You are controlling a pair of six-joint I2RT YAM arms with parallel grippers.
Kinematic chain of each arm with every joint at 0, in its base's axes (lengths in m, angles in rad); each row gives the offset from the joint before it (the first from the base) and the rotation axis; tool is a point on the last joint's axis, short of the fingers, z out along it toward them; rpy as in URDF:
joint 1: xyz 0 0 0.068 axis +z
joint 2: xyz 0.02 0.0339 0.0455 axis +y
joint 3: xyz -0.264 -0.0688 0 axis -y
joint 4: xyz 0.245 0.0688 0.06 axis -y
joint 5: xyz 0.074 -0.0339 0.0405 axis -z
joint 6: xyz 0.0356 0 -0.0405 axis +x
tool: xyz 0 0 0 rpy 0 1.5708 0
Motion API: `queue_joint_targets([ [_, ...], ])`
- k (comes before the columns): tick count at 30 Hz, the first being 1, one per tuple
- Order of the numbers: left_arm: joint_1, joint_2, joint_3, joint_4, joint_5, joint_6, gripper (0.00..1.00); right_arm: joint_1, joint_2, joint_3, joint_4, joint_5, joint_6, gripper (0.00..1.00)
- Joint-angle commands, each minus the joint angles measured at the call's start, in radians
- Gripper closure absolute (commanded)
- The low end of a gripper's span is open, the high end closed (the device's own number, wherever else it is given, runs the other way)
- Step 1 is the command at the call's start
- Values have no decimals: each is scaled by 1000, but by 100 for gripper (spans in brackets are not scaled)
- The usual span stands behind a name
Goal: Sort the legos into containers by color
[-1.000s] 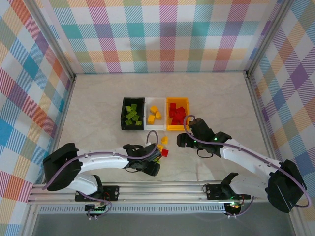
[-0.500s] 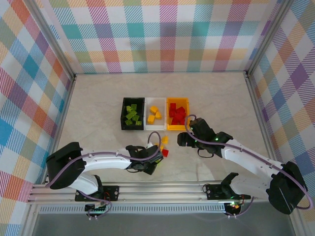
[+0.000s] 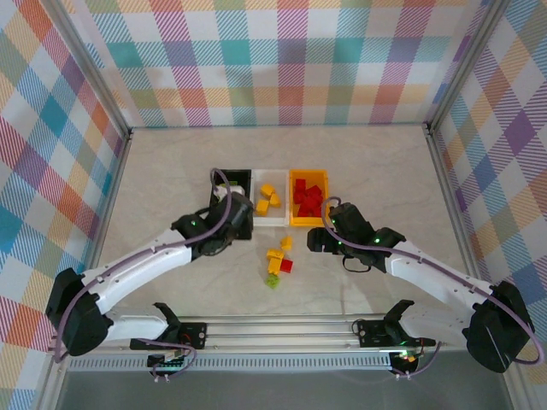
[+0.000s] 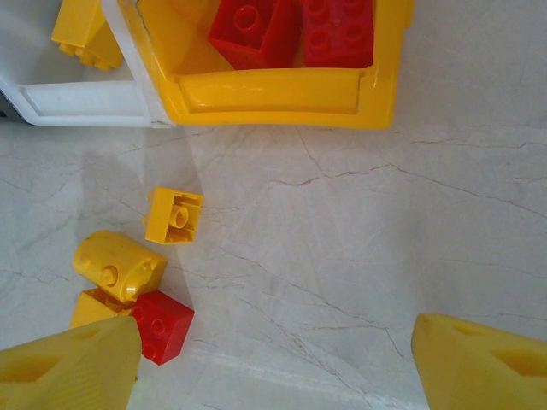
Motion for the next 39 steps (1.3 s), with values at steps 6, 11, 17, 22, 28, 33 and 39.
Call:
queue_joint_targets([
  [6, 188, 314, 184, 90, 36, 14, 72, -2, 2, 18, -7, -10, -1, 17],
  [11, 256, 488, 310, 77, 55, -16, 73, -3, 13, 13, -8, -27, -8, 17],
  [17, 266, 529, 382, 55, 79, -19, 43, -2, -10, 1, -19, -24, -7, 17],
  [22, 238, 403, 323, 53, 117, -25, 18, -1, -22, 4, -15, -22, -4, 16],
  [28, 90, 208, 163, 11, 184, 34, 10, -2, -20, 4, -8, -15, -5, 16],
  [33, -86, 141, 26, -32, 293, 97, 9, -3, -20, 5, -7, -4, -9, 16],
  [39, -283, 119, -77, -11, 297, 115, 10, -10, -22, 3, -12, 3, -11, 16],
])
